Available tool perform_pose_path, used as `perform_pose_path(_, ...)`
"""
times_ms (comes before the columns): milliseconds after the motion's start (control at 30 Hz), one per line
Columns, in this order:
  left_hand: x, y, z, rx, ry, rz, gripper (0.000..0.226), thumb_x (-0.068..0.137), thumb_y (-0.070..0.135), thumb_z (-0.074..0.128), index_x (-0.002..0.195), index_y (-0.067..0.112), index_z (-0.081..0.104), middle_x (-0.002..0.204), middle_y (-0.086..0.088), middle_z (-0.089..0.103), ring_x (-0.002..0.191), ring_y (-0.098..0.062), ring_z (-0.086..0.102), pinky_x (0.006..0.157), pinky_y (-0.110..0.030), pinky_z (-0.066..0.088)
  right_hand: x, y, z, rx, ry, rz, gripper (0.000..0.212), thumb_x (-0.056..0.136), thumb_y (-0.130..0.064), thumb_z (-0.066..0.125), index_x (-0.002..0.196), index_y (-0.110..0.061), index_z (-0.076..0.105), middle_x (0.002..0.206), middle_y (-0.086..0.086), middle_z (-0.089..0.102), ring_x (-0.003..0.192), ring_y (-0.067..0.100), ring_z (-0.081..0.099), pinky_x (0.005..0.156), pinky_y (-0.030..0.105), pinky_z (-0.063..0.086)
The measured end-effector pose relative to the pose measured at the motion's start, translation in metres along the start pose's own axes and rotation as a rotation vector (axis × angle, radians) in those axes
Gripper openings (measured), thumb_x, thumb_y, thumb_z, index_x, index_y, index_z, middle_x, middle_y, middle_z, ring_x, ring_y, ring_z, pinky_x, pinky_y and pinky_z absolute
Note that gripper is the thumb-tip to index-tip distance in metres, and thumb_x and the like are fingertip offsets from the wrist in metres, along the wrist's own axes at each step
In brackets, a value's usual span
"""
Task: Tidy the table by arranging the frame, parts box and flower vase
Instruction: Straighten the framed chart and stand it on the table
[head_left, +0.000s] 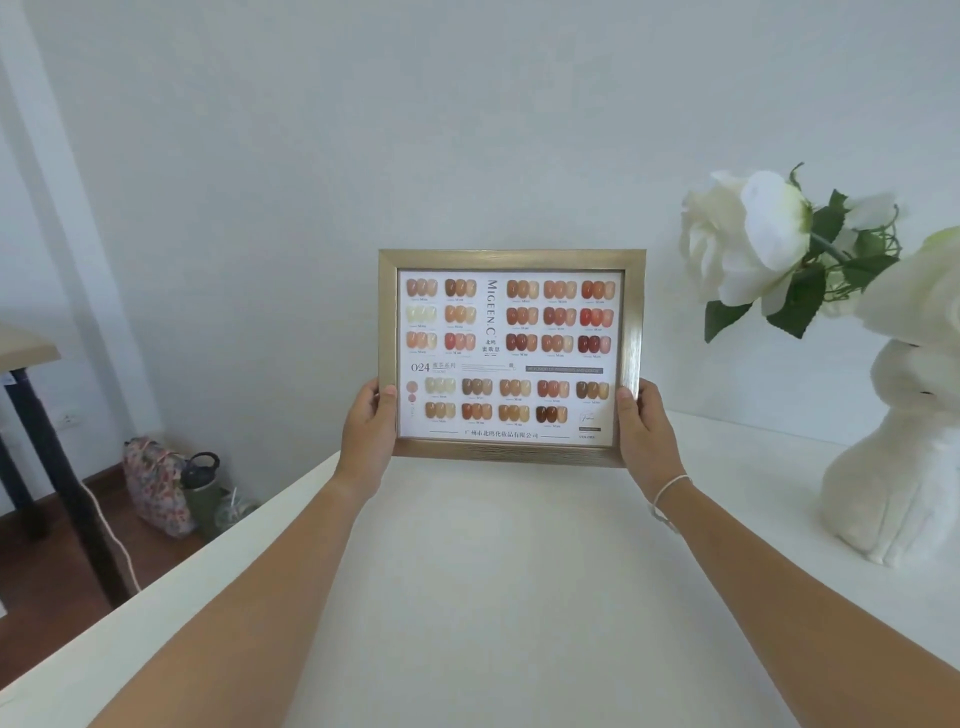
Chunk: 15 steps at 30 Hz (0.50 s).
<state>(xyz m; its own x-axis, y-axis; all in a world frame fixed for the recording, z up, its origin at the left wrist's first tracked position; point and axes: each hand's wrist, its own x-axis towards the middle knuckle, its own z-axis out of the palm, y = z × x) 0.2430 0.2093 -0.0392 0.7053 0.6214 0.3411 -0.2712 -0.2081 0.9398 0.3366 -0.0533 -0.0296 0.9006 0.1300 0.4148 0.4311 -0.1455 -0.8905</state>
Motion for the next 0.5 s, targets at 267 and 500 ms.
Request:
perform_pose_path(267, 0.008, -0.017, 0.02, -0.03, -0.051, -0.006, 0.025, 0.097, 0.026, 0.038, 0.114, 0.02, 0.056, 0.103, 0.01, 0.067, 0.094, -0.006, 0.062, 0.074, -0.02, 0.045, 0.007, 0.021, -0.01, 0.016, 0.047, 0.032, 0.016, 0.097, -0.032, 0.033, 0.103, -0.023, 0.044, 0.085, -0.013, 0.056, 0.077, 0.003, 0.053, 0.063, 0.021, 0.04)
perform_pose_path(500, 0.008, -0.026, 0.023, -0.034, -0.076, -0.012, 0.021, 0.097, 0.027, 0.039, 0.109, 0.026, 0.055, 0.101, 0.013, 0.066, 0.094, -0.005, 0.061, 0.08, -0.022, 0.046, 0.007, 0.03, -0.012, 0.026, 0.061, 0.038, 0.015, 0.097, -0.031, 0.034, 0.102, -0.024, 0.045, 0.086, -0.015, 0.056, 0.08, 0.0, 0.053, 0.065, 0.02, 0.039)
